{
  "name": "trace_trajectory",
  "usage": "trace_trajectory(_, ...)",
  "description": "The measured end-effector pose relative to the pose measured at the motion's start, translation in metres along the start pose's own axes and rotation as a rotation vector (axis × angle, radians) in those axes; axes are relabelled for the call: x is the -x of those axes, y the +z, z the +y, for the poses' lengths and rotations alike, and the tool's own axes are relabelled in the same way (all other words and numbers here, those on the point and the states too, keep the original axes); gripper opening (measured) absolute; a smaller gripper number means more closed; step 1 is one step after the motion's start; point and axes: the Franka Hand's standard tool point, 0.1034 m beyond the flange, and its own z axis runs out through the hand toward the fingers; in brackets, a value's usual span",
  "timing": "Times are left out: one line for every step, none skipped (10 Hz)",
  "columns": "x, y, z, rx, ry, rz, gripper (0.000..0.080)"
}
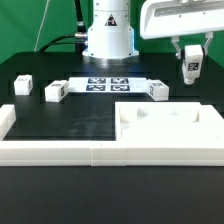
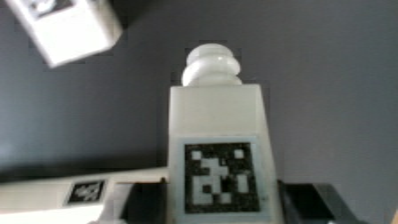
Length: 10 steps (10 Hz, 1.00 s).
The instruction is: Assemble one leg
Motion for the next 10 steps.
trace_trajectory(-0.006, -0.001, 0.013, 0.009, -0.042, 0.005, 0.0290)
trace_trajectory(-0.014, -0.003, 0.025, 0.018, -0.082, 0.014, 0.0290)
trace_trajectory(-0.019, -0.004, 0.028, 0.019, -0.086, 0.019, 0.0290)
trace_trajectory(-0.017, -0.004, 0.027, 0.019, -0.090, 0.018, 0.0290)
trace_trajectory(-0.017, -0.003, 0.027, 0.019, -0.090, 0.017, 0.0290)
trace_trajectory(-0.017, -0.003, 0.027, 0.019, -0.090, 0.017, 0.0290)
trace_trajectory(-0.023, -0.004, 0.027, 0.018, -0.108, 0.022, 0.0290)
trace_trajectory(-0.042, -0.004, 0.025, 0.014, -0.126, 0.040, 0.0290)
trace_trajectory(-0.060, -0.001, 0.021, 0.009, -0.125, 0.053, 0.0290)
trace_trajectory(-0.081, 0.002, 0.015, 0.002, -0.124, 0.060, 0.0290)
